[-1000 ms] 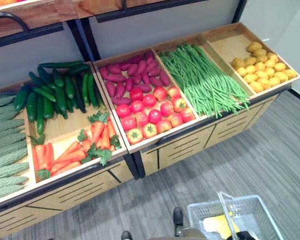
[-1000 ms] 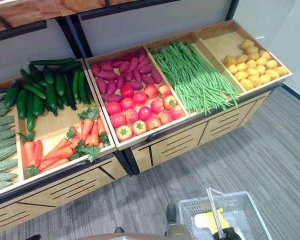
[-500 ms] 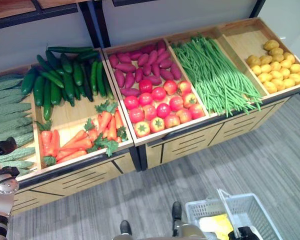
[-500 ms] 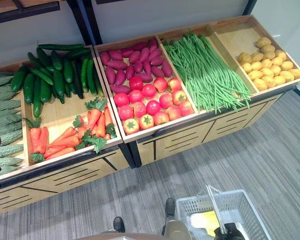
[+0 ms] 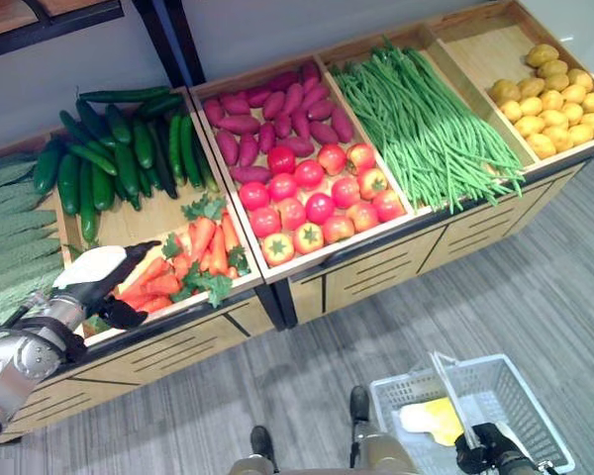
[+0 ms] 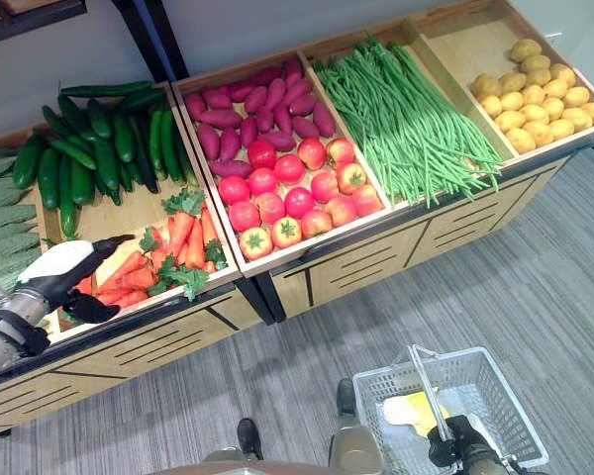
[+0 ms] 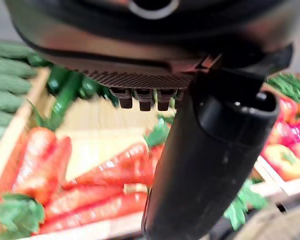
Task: Get the vegetables into the basket
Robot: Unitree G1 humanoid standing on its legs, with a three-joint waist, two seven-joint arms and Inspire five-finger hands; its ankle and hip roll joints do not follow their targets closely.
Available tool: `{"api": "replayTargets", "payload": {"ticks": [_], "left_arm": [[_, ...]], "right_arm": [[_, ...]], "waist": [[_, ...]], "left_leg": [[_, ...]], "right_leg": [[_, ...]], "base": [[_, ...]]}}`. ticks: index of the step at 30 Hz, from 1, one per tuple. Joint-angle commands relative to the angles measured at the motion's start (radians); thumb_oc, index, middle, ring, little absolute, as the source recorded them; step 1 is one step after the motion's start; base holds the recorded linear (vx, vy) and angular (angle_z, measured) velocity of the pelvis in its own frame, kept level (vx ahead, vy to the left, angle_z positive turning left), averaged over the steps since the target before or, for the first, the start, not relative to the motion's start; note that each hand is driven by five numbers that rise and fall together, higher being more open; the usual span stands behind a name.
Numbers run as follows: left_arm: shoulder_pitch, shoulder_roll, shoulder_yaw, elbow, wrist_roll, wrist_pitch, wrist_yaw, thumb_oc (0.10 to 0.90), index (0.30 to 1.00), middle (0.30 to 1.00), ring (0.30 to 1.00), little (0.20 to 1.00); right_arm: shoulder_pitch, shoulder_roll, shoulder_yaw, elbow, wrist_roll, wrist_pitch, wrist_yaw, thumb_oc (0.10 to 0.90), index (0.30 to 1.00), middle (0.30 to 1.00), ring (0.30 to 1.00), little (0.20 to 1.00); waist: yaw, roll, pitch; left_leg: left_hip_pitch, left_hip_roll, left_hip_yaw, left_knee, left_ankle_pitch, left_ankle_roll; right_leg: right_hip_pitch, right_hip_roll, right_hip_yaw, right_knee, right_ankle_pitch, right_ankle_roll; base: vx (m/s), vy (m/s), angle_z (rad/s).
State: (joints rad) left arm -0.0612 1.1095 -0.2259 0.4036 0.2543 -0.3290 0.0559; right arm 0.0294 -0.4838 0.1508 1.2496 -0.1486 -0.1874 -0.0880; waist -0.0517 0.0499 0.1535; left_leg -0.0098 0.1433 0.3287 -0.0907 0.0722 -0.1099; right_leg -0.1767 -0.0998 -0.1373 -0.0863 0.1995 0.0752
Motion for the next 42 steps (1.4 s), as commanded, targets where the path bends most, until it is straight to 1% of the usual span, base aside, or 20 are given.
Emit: {"api": "replayTargets", "payload": {"ticks": [1, 6, 13, 17, 21, 28, 32, 33, 34, 37, 42], "left_arm": [[-0.189, 0.055, 0.053, 0.046, -0.001, 0.002, 0.064, 0.9, 1.0, 1.0, 1.0, 1.0], [-0.257, 0.029, 0.01, 0.059, 0.011, 0.015, 0.08, 0.9, 1.0, 1.0, 1.0, 1.0], [-0.288, 0.04, -0.001, 0.05, -0.002, 0.014, 0.074, 0.9, 1.0, 1.0, 1.0, 1.0], [-0.314, 0.042, -0.023, 0.061, 0.034, 0.022, 0.089, 0.9, 1.0, 1.0, 1.0, 1.0], [-0.354, 0.04, -0.058, 0.063, 0.068, 0.038, 0.102, 0.9, 1.0, 1.0, 1.0, 1.0], [-0.437, 0.012, -0.133, 0.084, 0.127, 0.062, 0.135, 0.9, 1.0, 1.0, 1.0, 1.0], [-0.447, -0.001, -0.144, 0.088, 0.138, 0.065, 0.142, 0.9, 1.0, 1.0, 1.0, 1.0], [-0.46, -0.013, -0.153, 0.092, 0.156, 0.075, 0.153, 0.663, 0.668, 0.668, 0.668, 0.668], [-0.48, -0.02, -0.184, 0.099, 0.187, 0.079, 0.155, 0.4, 0.3, 0.3, 0.3, 0.3], [-0.493, -0.028, -0.212, 0.107, 0.211, 0.083, 0.153, 0.4, 0.3, 0.3, 0.3, 0.3], [-0.495, -0.042, -0.212, 0.124, 0.223, 0.091, 0.163, 0.4, 0.3, 0.3, 0.3, 0.3]], "right_arm": [[-0.043, -0.009, 0.043, -0.013, -0.004, -0.027, -0.016, 0.4, 0.3, 0.3, 0.3, 0.3], [-0.06, -0.011, 0.055, -0.014, -0.005, -0.021, -0.02, 0.4, 0.3, 0.3, 0.3, 0.3], [-0.067, -0.009, 0.061, -0.013, -0.01, -0.018, -0.024, 0.4, 0.3, 0.3, 0.3, 0.3], [-0.077, -0.007, 0.068, -0.008, -0.02, -0.016, -0.026, 0.4, 0.3, 0.3, 0.3, 0.3], [-0.095, -0.005, 0.082, -0.013, -0.018, -0.012, -0.028, 0.4, 0.3, 0.3, 0.3, 0.3], [-0.114, -0.015, 0.1, -0.009, -0.024, -0.002, -0.035, 0.4, 0.3, 0.3, 0.3, 0.3], [-0.12, -0.012, 0.104, -0.009, -0.023, -0.001, -0.035, 0.4, 0.3, 0.3, 0.3, 0.3], [-0.13, -0.007, 0.112, -0.01, -0.023, 0.001, -0.039, 0.4, 0.3, 0.3, 0.3, 0.3], [-0.138, -0.004, 0.12, -0.01, -0.022, 0.0, -0.042, 0.4, 0.3, 0.3, 0.3, 0.3], [-0.152, 0.003, 0.129, -0.012, -0.022, 0.0, -0.046, 0.4, 0.3, 0.3, 0.3, 0.3], [-0.147, 0.01, 0.129, -0.012, -0.022, -0.001, -0.049, 0.4, 0.3, 0.3, 0.3, 0.3]], "waist": [[-0.021, -0.058, -0.014], [-0.019, -0.063, -0.003], [-0.019, -0.071, -0.004], [-0.019, -0.075, 0.005], [-0.017, -0.076, 0.029], [-0.012, -0.078, 0.056], [-0.009, -0.078, 0.061], [-0.008, -0.078, 0.065], [-0.009, -0.081, 0.069], [-0.014, -0.086, 0.073], [-0.023, -0.095, 0.071]], "left_leg": [[-0.082, 0.011, -0.009, 0.003, 0.06, -0.036], [-0.106, 0.013, -0.016, 0.003, 0.067, -0.036], [-0.105, 0.013, -0.013, 0.003, 0.065, -0.035], [-0.109, 0.008, -0.015, 0.003, 0.065, -0.032], [-0.134, 0.004, -0.022, 0.003, 0.073, -0.03], [-0.171, 0.001, -0.038, 0.003, 0.084, -0.028], [-0.179, 0.001, -0.042, 0.003, 0.084, -0.027], [-0.184, 0.001, -0.044, 0.003, 0.085, -0.026], [-0.184, 0.004, -0.041, 0.003, 0.084, -0.026], [-0.18, 0.007, -0.031, 0.003, 0.082, -0.026], [-0.171, 0.011, -0.017, 0.003, 0.079, -0.029]], "right_leg": [[0.008, -0.098, 0.032, 0.011, -0.014, 0.12], [-0.009, -0.097, 0.028, 0.013, -0.011, 0.119], [-0.01, -0.099, 0.031, 0.014, -0.01, 0.119], [-0.017, -0.104, 0.035, 0.016, -0.007, 0.121], [-0.04, -0.106, 0.034, 0.018, -0.001, 0.122], [-0.065, -0.11, 0.023, 0.022, 0.006, 0.124], [-0.07, -0.11, 0.02, 0.023, 0.006, 0.124], [-0.076, -0.109, 0.02, 0.025, 0.005, 0.123], [-0.08, -0.107, 0.024, 0.028, 0.004, 0.121], [-0.086, -0.103, 0.036, 0.029, 0.004, 0.119], [-0.09, -0.1, 0.051, 0.027, 0.006, 0.118]], "base": [[-0.08, 0.015, 0.1], [-0.03, 0.011, 0.09], [0.0, 0.017, 0.03], [-0.01, 0.016, 0.0], [-0.04, 0.02, 0.02], [-0.03, 0.007, 0.06], [0.0, 0.004, 0.1], [0.0, 0.017, 0.13], [0.01, 0.026, 0.07], [0.0, 0.009, 0.01], [0.0, 0.001, -0.14]]}}
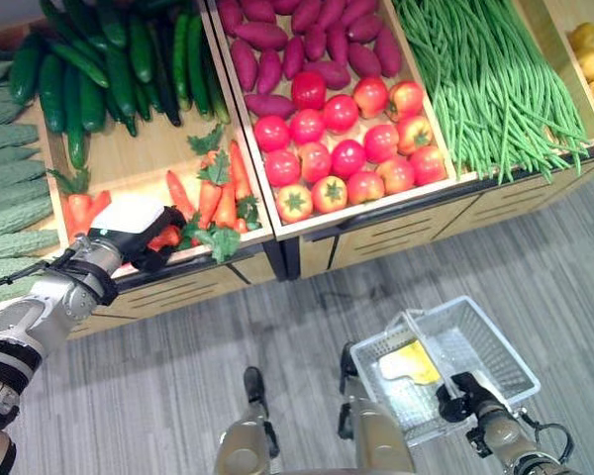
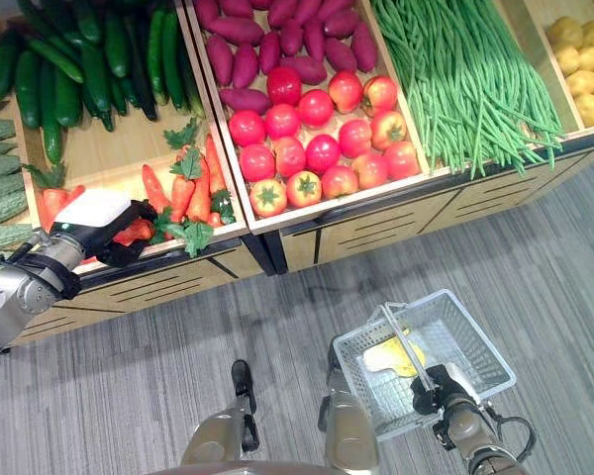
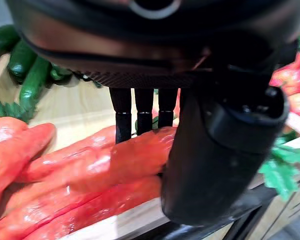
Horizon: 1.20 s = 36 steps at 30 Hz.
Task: Get the vegetables into the basket
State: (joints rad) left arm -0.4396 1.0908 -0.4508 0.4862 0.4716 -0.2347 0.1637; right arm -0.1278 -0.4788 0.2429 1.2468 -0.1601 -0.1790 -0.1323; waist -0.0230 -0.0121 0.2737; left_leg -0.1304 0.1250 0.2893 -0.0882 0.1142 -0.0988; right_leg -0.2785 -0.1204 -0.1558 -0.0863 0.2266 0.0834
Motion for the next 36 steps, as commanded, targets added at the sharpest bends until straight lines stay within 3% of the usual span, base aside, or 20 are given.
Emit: {"api": "replayTargets", "payload": {"ticks": [1, 9, 12, 17, 22, 26, 36], "left_arm": [[-0.117, -0.027, 0.014, 0.045, 0.005, -0.001, 0.059, 0.4, 0.3, 0.3, 0.3, 0.3], [-0.12, -0.069, 0.064, 0.084, 0.011, 0.025, 0.128, 0.4, 0.3, 0.3, 0.3, 0.3], [-0.114, -0.114, 0.144, 0.092, -0.045, 0.038, 0.183, 0.4, 0.3, 0.3, 0.3, 0.3], [-0.074, -0.184, 0.301, 0.041, -0.257, 0.005, 0.207, 0.4, 0.3, 0.3, 0.3, 0.3], [-0.021, -0.22, 0.38, -0.022, -0.412, -0.038, 0.194, 0.4, 0.3, 0.3, 0.3, 0.3], [0.034, -0.217, 0.401, -0.074, -0.469, -0.05, 0.139, 0.4, 0.3, 0.3, 0.3, 0.3], [0.049, -0.147, 0.357, -0.147, -0.4, -0.04, 0.055, 0.4, 0.3, 0.3, 0.3, 0.3]], "right_arm": [[0.011, 0.005, 0.035, -0.008, -0.01, -0.01, -0.004, 0.4, 0.3, 0.3, 0.3, 0.3], [0.02, 0.01, 0.027, 0.002, -0.008, -0.012, -0.017, 0.4, 0.3, 0.3, 0.3, 0.3], [0.03, 0.019, 0.02, 0.009, -0.004, -0.01, -0.022, 0.4, 0.3, 0.3, 0.3, 0.3], [0.043, 0.023, 0.006, 0.017, 0.005, -0.001, -0.02, 0.4, 0.3, 0.3, 0.3, 0.3], [0.048, 0.02, -0.002, 0.006, 0.004, 0.002, -0.018, 0.4, 0.3, 0.3, 0.3, 0.3], [0.062, 0.016, -0.011, -0.002, -0.004, 0.004, -0.003, 0.4, 0.3, 0.3, 0.3, 0.3], [0.085, 0.008, -0.034, 0.006, 0.008, 0.004, 0.024, 0.4, 0.3, 0.3, 0.3, 0.3]], "waist": [[-0.053, -0.034, -0.05], [-0.056, -0.04, -0.062], [-0.055, -0.043, -0.072], [-0.056, -0.04, -0.096], [-0.061, -0.035, -0.107], [-0.066, -0.029, -0.115], [-0.073, -0.013, -0.126]], "left_leg": [[-0.049, 0.03, 0.024, 0.001, 0.037, -0.04], [-0.037, 0.03, 0.03, 0.001, 0.031, -0.039], [-0.024, 0.03, 0.033, 0.001, 0.028, -0.04], [0.009, 0.03, 0.04, 0.001, 0.017, -0.039], [0.029, 0.03, 0.05, 0.001, 0.013, -0.04], [0.045, 0.031, 0.059, 0.001, 0.007, -0.04], [0.068, 0.031, 0.072, 0.001, -0.002, -0.04]], "right_leg": [[0.011, -0.079, 0.07, 0.027, -0.021, 0.11], [0.013, -0.078, 0.08, 0.026, -0.023, 0.109], [0.022, -0.077, 0.082, 0.027, -0.029, 0.107], [0.045, -0.076, 0.088, 0.029, -0.039, 0.102], [0.058, -0.073, 0.097, 0.028, -0.044, 0.099], [0.066, -0.071, 0.103, 0.027, -0.048, 0.099], [0.078, -0.069, 0.114, 0.023, -0.053, 0.101]], "base": [[0.0, -0.005, -0.04], [0.0, -0.006, -0.04], [0.01, -0.019, -0.06], [0.03, -0.011, -0.05], [0.02, -0.001, -0.11], [0.03, 0.006, -0.14], [0.01, -0.003, -0.04]]}}
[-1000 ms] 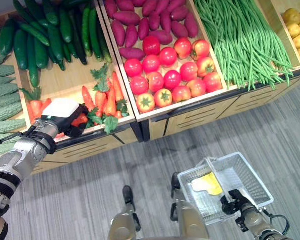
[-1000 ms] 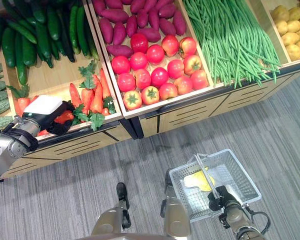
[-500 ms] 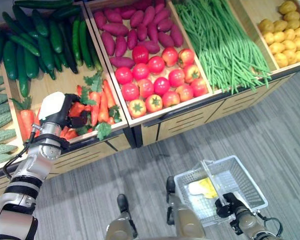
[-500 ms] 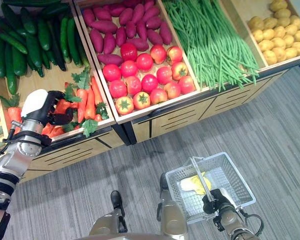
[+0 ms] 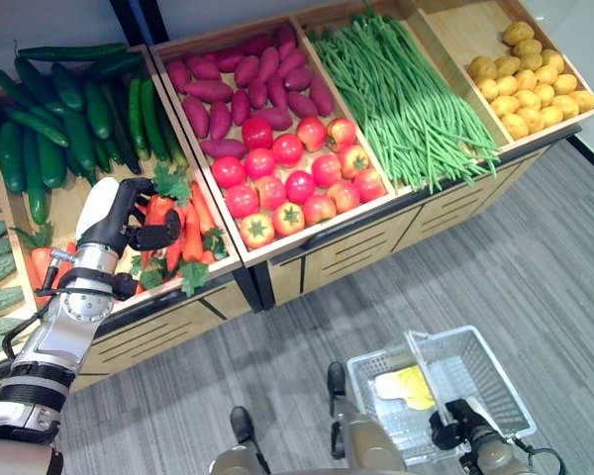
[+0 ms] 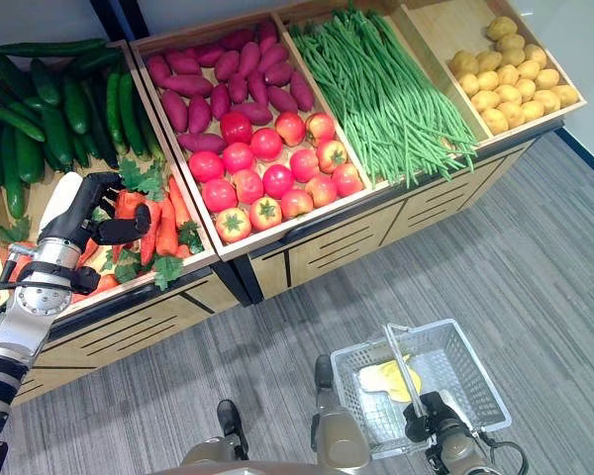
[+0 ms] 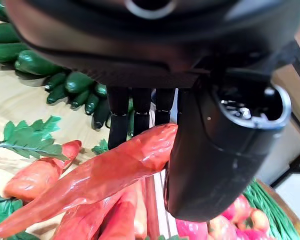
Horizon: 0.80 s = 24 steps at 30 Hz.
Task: Get the vegetables into the basket
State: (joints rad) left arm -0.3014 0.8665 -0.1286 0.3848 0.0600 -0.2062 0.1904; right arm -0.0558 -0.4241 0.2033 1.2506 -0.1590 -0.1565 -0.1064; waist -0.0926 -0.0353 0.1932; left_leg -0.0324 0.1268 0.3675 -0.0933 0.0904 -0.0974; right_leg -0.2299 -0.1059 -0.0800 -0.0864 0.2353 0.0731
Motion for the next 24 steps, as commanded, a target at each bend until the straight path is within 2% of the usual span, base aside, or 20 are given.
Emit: {"api": "replayTargets", "payload": {"ticks": [1, 7, 10, 16, 17, 19, 20, 21, 22, 23, 24], "left_arm": [[-0.092, 0.085, 0.03, -0.043, 0.019, -0.066, 0.025, 0.4, 0.3, 0.3, 0.3, 0.3], [-0.109, 0.107, 0.002, -0.052, 0.035, -0.064, 0.007, 0.4, 0.3, 0.3, 0.3, 0.3], [-0.136, 0.134, -0.047, -0.102, 0.039, -0.085, -0.018, 0.4, 0.3, 0.3, 0.3, 0.3], [-0.17, 0.16, -0.127, -0.196, 0.005, -0.124, -0.051, 0.4, 0.3, 0.3, 0.3, 0.3], [-0.203, 0.165, -0.168, -0.223, 0.001, -0.135, -0.064, 0.4, 0.3, 0.3, 0.3, 0.3], [-0.218, 0.161, -0.185, -0.238, -0.012, -0.146, -0.066, 0.4, 0.3, 0.3, 0.3, 0.3], [-0.22, 0.164, -0.185, -0.247, -0.019, -0.149, -0.068, 0.4, 0.3, 0.3, 0.3, 0.3], [-0.22, 0.164, -0.185, -0.247, -0.019, -0.149, -0.068, 0.4, 0.3, 0.3, 0.3, 0.3], [-0.22, 0.179, -0.182, -0.266, -0.023, -0.147, -0.071, 0.4, 0.3, 0.3, 0.3, 0.3], [-0.222, 0.187, -0.188, -0.266, -0.033, -0.148, -0.071, 0.4, 0.3, 0.3, 0.3, 0.3], [-0.223, 0.187, -0.188, -0.266, -0.033, -0.148, -0.071, 0.4, 0.3, 0.3, 0.3, 0.3]], "right_arm": [[0.015, -0.045, 0.007, 0.003, 0.008, -0.018, 0.001, 0.4, 0.3, 0.3, 0.3, 0.3], [0.024, -0.047, 0.0, 0.009, 0.018, -0.017, 0.006, 0.4, 0.3, 0.3, 0.3, 0.3], [0.014, -0.052, -0.005, 0.004, 0.024, -0.023, 0.003, 0.4, 0.3, 0.3, 0.3, 0.3], [0.028, -0.041, -0.016, -0.016, 0.022, -0.027, -0.001, 0.4, 0.3, 0.3, 0.3, 0.3], [0.035, -0.038, -0.027, -0.023, 0.026, -0.025, -0.004, 0.4, 0.3, 0.3, 0.3, 0.3], [0.039, -0.032, -0.024, -0.029, 0.019, -0.022, -0.003, 0.4, 0.3, 0.3, 0.3, 0.3], [0.04, -0.029, -0.024, -0.028, 0.019, -0.021, 0.0, 0.4, 0.3, 0.3, 0.3, 0.3], [0.04, -0.029, -0.024, -0.028, 0.019, -0.021, 0.0, 0.4, 0.3, 0.3, 0.3, 0.3], [0.04, -0.027, -0.023, -0.03, 0.022, -0.02, 0.002, 0.4, 0.3, 0.3, 0.3, 0.3], [0.04, -0.025, -0.022, -0.03, 0.026, -0.019, 0.0, 0.4, 0.3, 0.3, 0.3, 0.3], [0.04, -0.025, -0.022, -0.03, 0.026, -0.019, 0.0, 0.4, 0.3, 0.3, 0.3, 0.3]], "waist": [[-0.003, 0.011, -0.046], [-0.006, 0.009, -0.04], [-0.011, -0.01, -0.008], [-0.034, -0.029, -0.002], [-0.057, -0.04, 0.004], [-0.072, -0.047, 0.003], [-0.074, -0.039, -0.002], [-0.074, -0.039, -0.002], [-0.073, -0.035, -0.001], [-0.063, -0.032, -0.007], [-0.064, -0.031, -0.007]], "left_leg": [[-0.028, 0.029, -0.003, 0.006, 0.021, -0.041], [-0.003, 0.022, 0.014, 0.006, 0.012, -0.036], [-0.049, 0.023, 0.018, 0.136, -0.046, -0.032], [-0.059, 0.01, 0.064, 0.185, -0.099, -0.009], [-0.049, -0.01, 0.09, 0.179, -0.11, 0.004], [-0.042, -0.028, 0.117, 0.162, -0.111, 0.011], [-0.029, -0.029, 0.118, 0.147, -0.135, 0.006], [-0.029, -0.029, 0.118, 0.147, -0.135, 0.006], [-0.033, -0.018, 0.146, 0.139, -0.132, 0.014], [-0.041, -0.007, 0.17, 0.135, -0.125, 0.024], [-0.04, -0.006, 0.169, 0.135, -0.126, 0.024]], "right_leg": [[0.031, -0.083, 0.041, 0.022, -0.063, 0.111], [0.032, -0.081, 0.058, 0.027, -0.069, 0.112], [0.031, -0.09, 0.084, 0.05, -0.075, 0.109], [0.002, -0.106, 0.128, 0.094, -0.069, 0.13], [-0.015, -0.119, 0.149, 0.104, -0.014, 0.159], [-0.032, -0.131, 0.173, 0.089, 0.054, 0.18], [-0.035, -0.132, 0.176, 0.08, 0.066, 0.189], [-0.035, -0.132, 0.176, 0.08, 0.066, 0.189], [-0.056, -0.131, 0.165, 0.094, 0.057, 0.188], [-0.04, -0.135, 0.1, 0.139, -0.005, 0.17], [-0.041, -0.135, 0.1, 0.143, -0.009, 0.169]], "base": [[0.03, -0.003, -0.02], [0.03, 0.008, -0.07], [0.0, 0.007, -0.16], [0.03, 0.135, -0.21], [-0.01, 0.223, -0.32], [0.0, 0.207, -0.29], [0.05, 0.139, -0.42], [0.02, 0.12, -0.5], [-0.13, 0.091, -0.5], [-0.12, 0.089, -0.39], [-0.12, 0.09, -0.58]]}}
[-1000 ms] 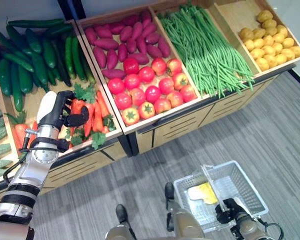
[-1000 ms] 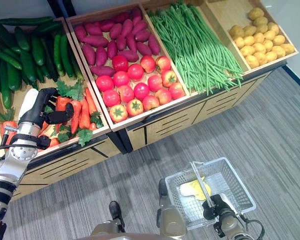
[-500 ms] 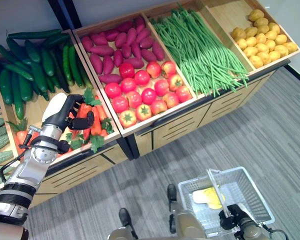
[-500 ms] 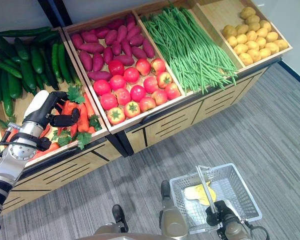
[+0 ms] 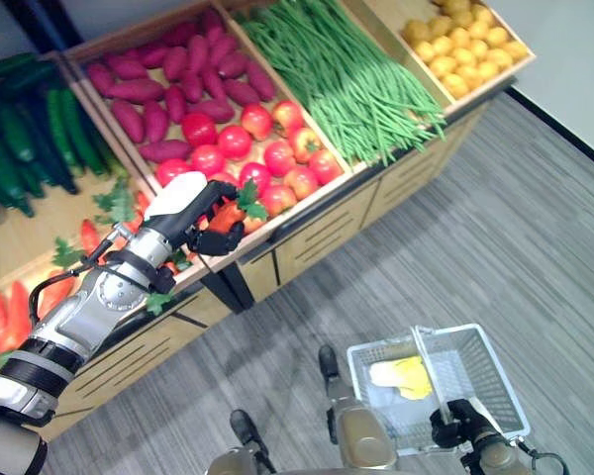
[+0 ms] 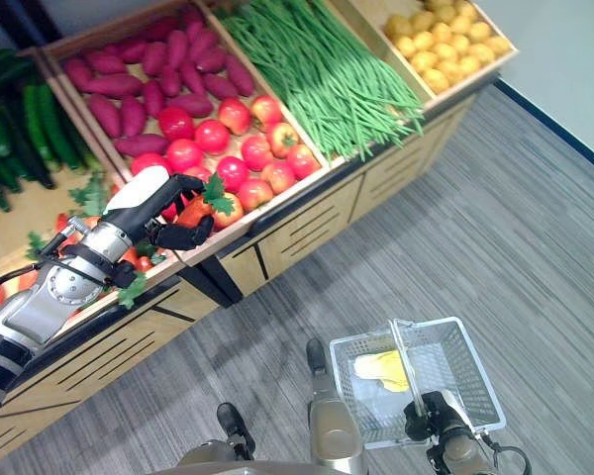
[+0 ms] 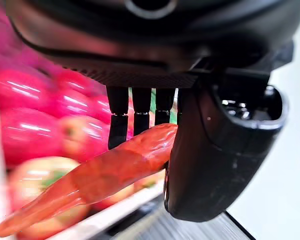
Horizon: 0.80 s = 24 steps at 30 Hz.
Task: Get the vegetables into the basket
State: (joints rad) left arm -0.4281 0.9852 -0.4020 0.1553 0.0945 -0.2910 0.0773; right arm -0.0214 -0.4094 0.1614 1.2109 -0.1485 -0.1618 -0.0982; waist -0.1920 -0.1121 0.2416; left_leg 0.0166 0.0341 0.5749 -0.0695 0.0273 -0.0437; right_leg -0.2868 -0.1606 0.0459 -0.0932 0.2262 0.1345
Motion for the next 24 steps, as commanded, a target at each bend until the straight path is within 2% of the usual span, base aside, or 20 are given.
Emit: {"api": "replayTargets", "payload": {"ticks": [1, 2, 3, 4, 6, 8, 9, 10, 13, 17, 21, 24], "left_arm": [[-0.094, 0.072, 0.089, -0.045, -0.076, -0.063, 0.041, 0.4, 0.3, 0.3, 0.3, 0.3], [-0.089, 0.078, 0.095, -0.053, -0.083, -0.061, 0.039, 0.4, 0.3, 0.3, 0.3, 0.3], [-0.058, 0.095, 0.122, -0.083, -0.086, -0.056, 0.025, 0.4, 0.3, 0.3, 0.3, 0.3], [-0.055, 0.095, 0.124, -0.084, -0.086, -0.056, 0.025, 0.4, 0.3, 0.3, 0.3, 0.3], [-0.033, 0.106, 0.147, -0.106, -0.088, -0.052, 0.016, 0.4, 0.3, 0.3, 0.3, 0.3], [0.007, 0.113, 0.18, -0.114, -0.085, -0.052, 0.012, 0.4, 0.3, 0.3, 0.3, 0.3], [0.017, 0.114, 0.192, -0.115, -0.081, -0.051, 0.014, 0.4, 0.3, 0.3, 0.3, 0.3], [0.041, 0.1, 0.219, -0.127, -0.085, -0.055, 0.011, 0.4, 0.3, 0.3, 0.3, 0.3], [0.044, 0.084, 0.216, -0.126, -0.093, -0.056, 0.008, 0.4, 0.3, 0.3, 0.3, 0.3], [0.053, 0.06, 0.217, -0.138, -0.106, -0.059, -0.007, 0.4, 0.3, 0.3, 0.3, 0.3], [0.031, -0.01, 0.19, -0.127, -0.143, -0.058, -0.012, 0.4, 0.3, 0.3, 0.3, 0.3], [0.019, -0.034, 0.172, -0.121, -0.146, -0.057, -0.017, 0.4, 0.3, 0.3, 0.3, 0.3]], "right_arm": [[0.005, -0.039, 0.019, 0.015, 0.016, -0.014, -0.009, 0.4, 0.3, 0.3, 0.3, 0.3], [0.004, -0.038, 0.017, 0.02, 0.017, -0.014, -0.01, 0.4, 0.3, 0.3, 0.3, 0.3], [0.008, -0.034, 0.02, 0.013, 0.013, -0.017, -0.008, 0.4, 0.3, 0.3, 0.3, 0.3], [0.009, -0.034, 0.021, 0.013, 0.013, -0.017, -0.008, 0.4, 0.3, 0.3, 0.3, 0.3], [0.001, -0.039, 0.018, 0.019, 0.015, -0.014, -0.007, 0.4, 0.3, 0.3, 0.3, 0.3], [-0.003, -0.042, 0.018, 0.02, 0.017, -0.013, -0.008, 0.4, 0.3, 0.3, 0.3, 0.3], [-0.004, -0.04, 0.016, 0.02, 0.014, -0.013, -0.011, 0.4, 0.3, 0.3, 0.3, 0.3], [0.002, -0.04, 0.013, 0.016, 0.013, -0.014, -0.011, 0.4, 0.3, 0.3, 0.3, 0.3], [0.008, -0.049, 0.007, 0.02, 0.015, -0.012, -0.012, 0.4, 0.3, 0.3, 0.3, 0.3], [0.024, -0.058, -0.005, 0.016, 0.018, -0.01, -0.01, 0.4, 0.3, 0.3, 0.3, 0.3], [0.056, -0.083, -0.028, 0.017, 0.039, -0.014, -0.013, 0.4, 0.3, 0.3, 0.3, 0.3], [0.066, -0.09, -0.034, 0.012, 0.047, -0.017, -0.014, 0.4, 0.3, 0.3, 0.3, 0.3]], "waist": [[0.044, 0.05, -0.057], [0.053, 0.052, -0.06], [0.076, 0.05, -0.081], [0.077, 0.05, -0.081], [0.099, 0.047, -0.093], [0.124, 0.033, -0.103], [0.133, 0.03, -0.102], [0.122, 0.035, -0.097], [0.115, 0.044, -0.096], [0.1, 0.059, -0.092], [0.08, 0.097, -0.092], [0.073, 0.11, -0.086]], "left_leg": [[-0.092, 0.094, -0.025, 0.105, -0.058, -0.027], [-0.093, 0.098, -0.011, 0.101, -0.053, -0.025], [-0.087, 0.1, 0.042, 0.074, -0.033, -0.017], [-0.084, 0.099, 0.044, 0.071, -0.032, -0.018], [-0.086, 0.102, 0.078, 0.062, -0.022, -0.015], [-0.083, 0.104, 0.136, 0.068, -0.016, -0.016], [-0.077, 0.111, 0.15, 0.069, -0.014, -0.02], [-0.072, 0.132, 0.169, 0.097, -0.004, -0.038], [-0.07, 0.146, 0.174, 0.099, 0.008, -0.051], [-0.068, 0.174, 0.185, 0.091, 0.051, -0.082], [-0.058, 0.208, 0.167, 0.078, 0.109, -0.12], [-0.062, 0.224, 0.155, 0.089, 0.121, -0.134]], "right_leg": [[0.027, -0.081, -0.061, 0.181, -0.037, 0.097], [0.046, -0.081, -0.093, 0.206, -0.068, 0.088], [0.109, -0.069, -0.153, 0.266, -0.124, 0.072], [0.11, -0.069, -0.151, 0.268, -0.125, 0.072], [0.151, -0.064, -0.187, 0.281, -0.145, 0.065], [0.197, -0.054, -0.223, 0.246, -0.147, 0.062], [0.188, -0.058, -0.254, 0.226, -0.149, 0.058], [0.182, -0.035, -0.246, 0.19, -0.187, 0.044], [0.192, -0.021, -0.244, 0.16, -0.21, 0.033], [0.207, 0.006, -0.225, 0.114, -0.217, 0.023], [0.229, 0.049, -0.214, 0.107, -0.246, -0.008], [0.235, 0.062, -0.211, 0.112, -0.257, -0.022]], "base": [[-0.09, 0.064, -0.72], [-0.17, 0.138, -0.65], [-0.12, 0.105, -0.68], [-0.11, 0.087, -0.96], [-0.05, 0.017, -1.06], [-0.04, -0.041, -1.33], [0.01, -0.203, -1.19], [0.03, -0.189, -0.64], [0.02, -0.136, -0.4], [-0.01, -0.164, -0.16], [0.01, -0.21, -0.11], [0.0, -0.146, 0.01]]}}
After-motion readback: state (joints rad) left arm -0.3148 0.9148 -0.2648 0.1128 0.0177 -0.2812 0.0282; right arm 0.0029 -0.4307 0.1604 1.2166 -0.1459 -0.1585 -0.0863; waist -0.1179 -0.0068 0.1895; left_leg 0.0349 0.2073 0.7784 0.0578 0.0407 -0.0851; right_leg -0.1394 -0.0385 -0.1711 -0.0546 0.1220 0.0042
